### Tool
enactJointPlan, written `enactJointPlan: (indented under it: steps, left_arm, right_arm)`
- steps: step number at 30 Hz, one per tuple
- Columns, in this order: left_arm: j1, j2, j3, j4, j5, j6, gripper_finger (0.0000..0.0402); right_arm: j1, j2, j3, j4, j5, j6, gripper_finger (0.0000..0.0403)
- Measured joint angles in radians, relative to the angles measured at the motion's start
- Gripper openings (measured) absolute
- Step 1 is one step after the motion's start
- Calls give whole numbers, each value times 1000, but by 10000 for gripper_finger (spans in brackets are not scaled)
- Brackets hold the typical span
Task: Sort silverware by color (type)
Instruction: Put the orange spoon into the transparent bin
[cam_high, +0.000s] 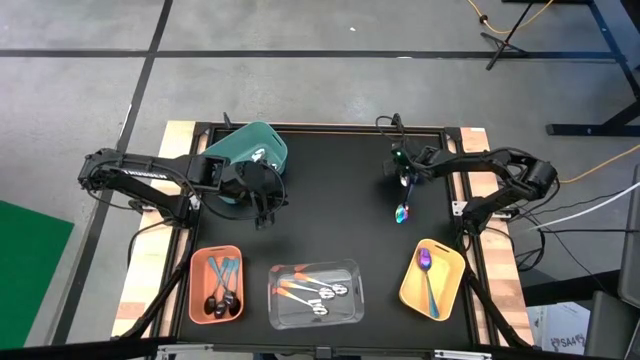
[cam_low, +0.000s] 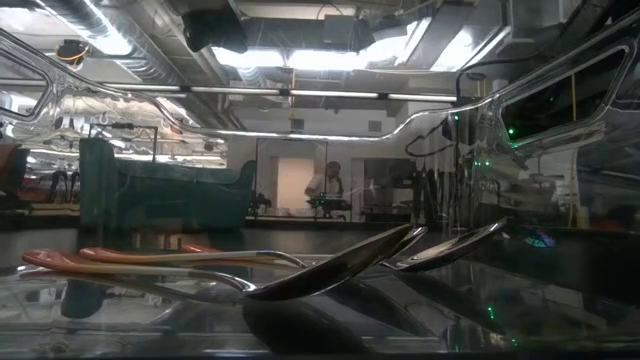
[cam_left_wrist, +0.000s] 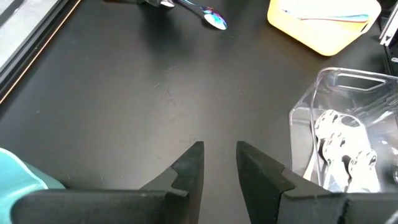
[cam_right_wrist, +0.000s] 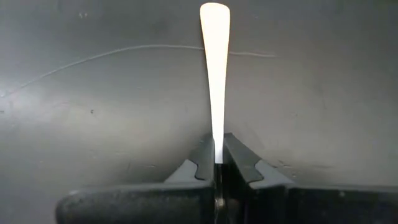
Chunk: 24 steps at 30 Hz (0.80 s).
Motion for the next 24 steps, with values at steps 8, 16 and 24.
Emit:
enactJointPlan:
  steps: [8, 16, 24]
  left_arm:
    - [0, 0, 0, 0, 0, 0, 88]
    - [0, 0, 0, 0, 0, 0, 89]
    - [0, -28, 0, -5, -53, 54, 89]
  right_arm:
    - [-1, 0, 0, 42, -74, -1, 1]
    - [3, 1, 0, 234, -356, -4, 1]
    - [109, 1, 2, 483, -464, 1, 1]
